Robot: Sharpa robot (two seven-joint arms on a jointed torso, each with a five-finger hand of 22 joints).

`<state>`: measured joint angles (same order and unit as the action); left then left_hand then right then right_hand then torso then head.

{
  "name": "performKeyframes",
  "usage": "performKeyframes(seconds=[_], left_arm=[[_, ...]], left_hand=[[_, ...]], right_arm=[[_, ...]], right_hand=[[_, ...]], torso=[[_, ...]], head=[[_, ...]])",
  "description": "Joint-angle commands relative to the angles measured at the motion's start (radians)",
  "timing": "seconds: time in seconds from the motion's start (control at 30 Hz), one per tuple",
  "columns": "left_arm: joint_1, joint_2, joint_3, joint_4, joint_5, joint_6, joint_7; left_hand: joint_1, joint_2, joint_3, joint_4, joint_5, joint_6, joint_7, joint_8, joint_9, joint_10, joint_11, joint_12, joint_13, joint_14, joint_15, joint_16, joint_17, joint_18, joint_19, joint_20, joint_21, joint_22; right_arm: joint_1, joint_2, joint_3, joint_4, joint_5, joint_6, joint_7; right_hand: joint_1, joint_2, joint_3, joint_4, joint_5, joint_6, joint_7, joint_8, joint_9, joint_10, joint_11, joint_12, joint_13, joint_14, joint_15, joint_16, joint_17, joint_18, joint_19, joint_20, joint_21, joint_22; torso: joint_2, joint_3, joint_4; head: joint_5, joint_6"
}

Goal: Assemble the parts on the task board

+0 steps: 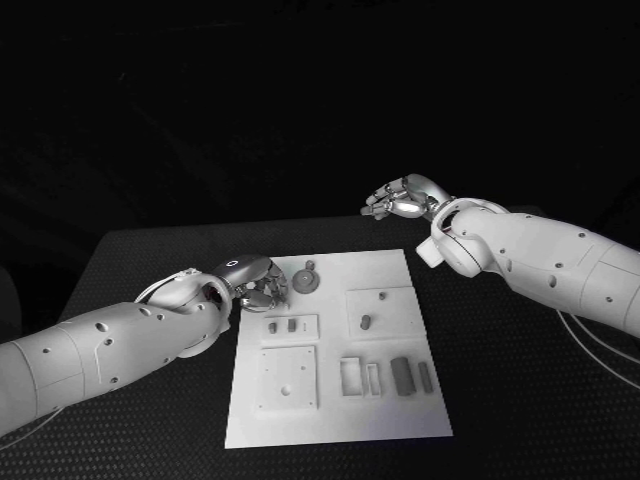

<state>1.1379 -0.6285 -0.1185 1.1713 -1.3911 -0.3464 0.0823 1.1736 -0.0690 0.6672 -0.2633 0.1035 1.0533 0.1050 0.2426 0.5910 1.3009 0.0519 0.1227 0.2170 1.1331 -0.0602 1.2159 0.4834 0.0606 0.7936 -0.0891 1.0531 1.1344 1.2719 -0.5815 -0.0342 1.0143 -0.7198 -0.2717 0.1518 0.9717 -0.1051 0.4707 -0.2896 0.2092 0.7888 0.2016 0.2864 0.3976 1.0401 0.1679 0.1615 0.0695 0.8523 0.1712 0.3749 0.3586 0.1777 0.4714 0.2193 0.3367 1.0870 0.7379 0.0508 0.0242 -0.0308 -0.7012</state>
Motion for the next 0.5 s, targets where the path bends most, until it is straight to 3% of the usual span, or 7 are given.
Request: performKeyframes(seconds=[0.03, 0.5], left_arm=[[0.001, -0.001, 0.0, 0.003, 0.0, 0.037, -0.001], [0.001, 0.005, 0.0, 0.004, -0.012, 0.055, -0.005]], left_hand=[[0.001, 0.002, 0.008, 0.0, 0.004, 0.006, 0.0, 0.005, 0.0, 0.006, -0.001, -0.007, 0.0, 0.006, 0.0, -0.005, -0.001, 0.008, 0.006, -0.062, -0.004, -0.001], [0.001, 0.001, 0.009, -0.001, 0.003, 0.005, 0.0, 0.005, -0.001, 0.007, 0.0, -0.009, -0.001, 0.005, 0.001, -0.006, -0.001, 0.007, 0.005, -0.062, -0.004, 0.0]], right_arm=[[0.0, -0.002, 0.0, 0.003, -0.001, 0.008, 0.01], [0.0, -0.001, 0.0, 0.004, -0.001, 0.009, 0.01]], right_hand=[[0.007, 0.007, -0.003, 0.001, -0.004, -0.008, 0.01, 0.005, -0.001, 0.008, -0.001, -0.006, -0.001, -0.002, -0.002, -0.006, -0.002, -0.017, 0.003, -0.003, -0.007, 0.001], [0.007, 0.007, -0.003, 0.001, -0.004, -0.008, 0.011, 0.005, -0.002, 0.009, -0.001, -0.007, -0.001, -0.002, -0.002, -0.006, -0.002, -0.017, 0.004, -0.003, -0.008, 0.002]], torso=[[0.0, 0.0008, 0.0005], [0.0, 0.0002, -0.0003]], head=[[0.002, -0.001], [0.006, -0.001]])
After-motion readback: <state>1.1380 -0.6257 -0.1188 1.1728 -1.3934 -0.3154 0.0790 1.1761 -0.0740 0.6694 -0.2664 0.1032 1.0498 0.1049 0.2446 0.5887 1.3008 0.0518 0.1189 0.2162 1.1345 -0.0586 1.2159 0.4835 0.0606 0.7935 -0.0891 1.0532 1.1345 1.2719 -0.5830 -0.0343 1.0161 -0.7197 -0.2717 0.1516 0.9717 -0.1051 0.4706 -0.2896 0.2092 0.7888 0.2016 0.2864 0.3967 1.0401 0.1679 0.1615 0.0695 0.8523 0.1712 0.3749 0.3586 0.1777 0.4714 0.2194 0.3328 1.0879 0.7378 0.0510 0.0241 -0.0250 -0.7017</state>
